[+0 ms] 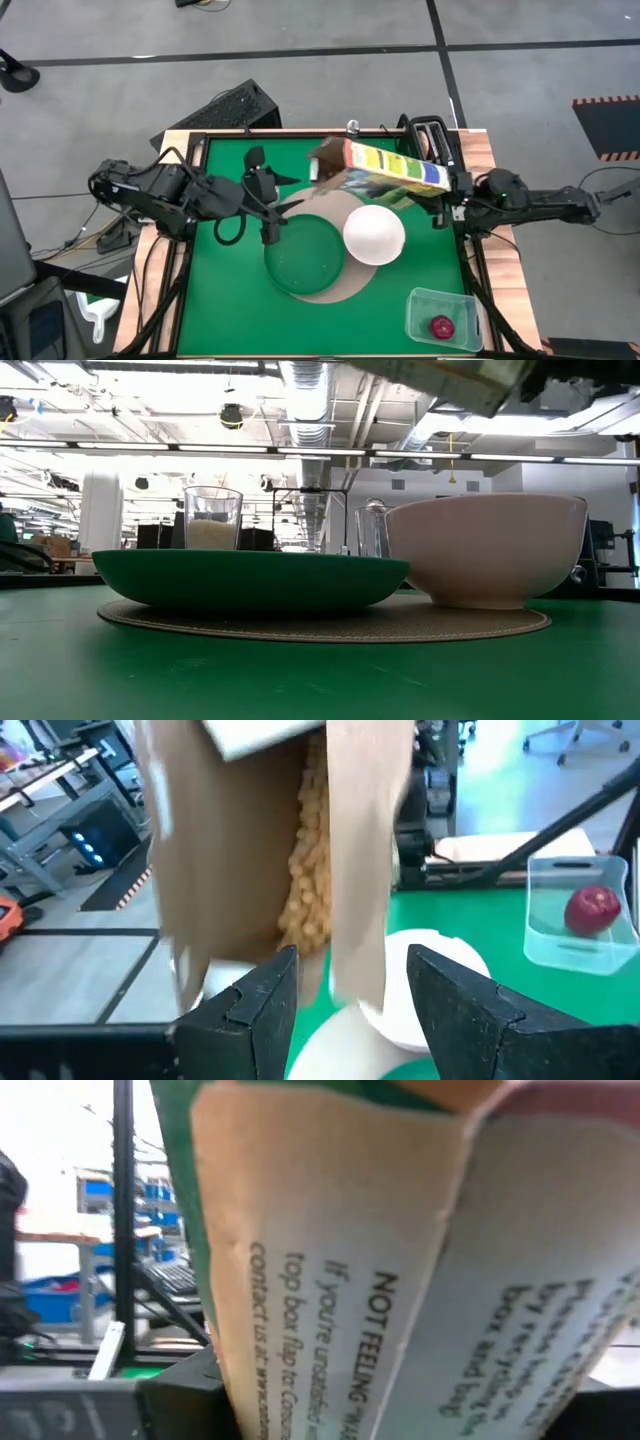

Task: Arrange a breakfast setting
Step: Pour the cereal into the white bowl

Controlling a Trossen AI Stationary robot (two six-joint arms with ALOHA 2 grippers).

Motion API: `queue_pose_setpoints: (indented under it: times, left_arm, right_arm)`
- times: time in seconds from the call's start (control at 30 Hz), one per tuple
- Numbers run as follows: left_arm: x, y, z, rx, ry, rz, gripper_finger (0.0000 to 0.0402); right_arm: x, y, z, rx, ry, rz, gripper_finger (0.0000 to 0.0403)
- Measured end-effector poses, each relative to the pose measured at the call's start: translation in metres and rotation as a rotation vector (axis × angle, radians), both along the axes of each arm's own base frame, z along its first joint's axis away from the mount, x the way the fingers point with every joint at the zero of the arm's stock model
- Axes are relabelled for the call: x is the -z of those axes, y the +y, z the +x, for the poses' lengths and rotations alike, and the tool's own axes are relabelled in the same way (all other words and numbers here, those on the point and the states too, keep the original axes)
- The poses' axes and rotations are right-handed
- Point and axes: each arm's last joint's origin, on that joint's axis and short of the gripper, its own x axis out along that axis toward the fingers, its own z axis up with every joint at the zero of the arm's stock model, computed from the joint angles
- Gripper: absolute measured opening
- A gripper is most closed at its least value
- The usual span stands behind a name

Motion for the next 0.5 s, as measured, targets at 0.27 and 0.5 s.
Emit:
queue_pose_setpoints:
  times: [0.27, 0.5]
  left_arm:
    - [0.028, -0.011, -0.006, -0.056, 0.046, 0.026, 0.0176]
    - [0.048, -0.014, -0.010, -0.041, 0.005, 0.000, 0.0176]
  right_arm:
    - [0.008, 0.001, -0.047, -0.030, 0.045, 0.101, 0.0249]
    - [-0.007, 0.000, -0.070, -0.031, 0.156, 0.146, 0.0249]
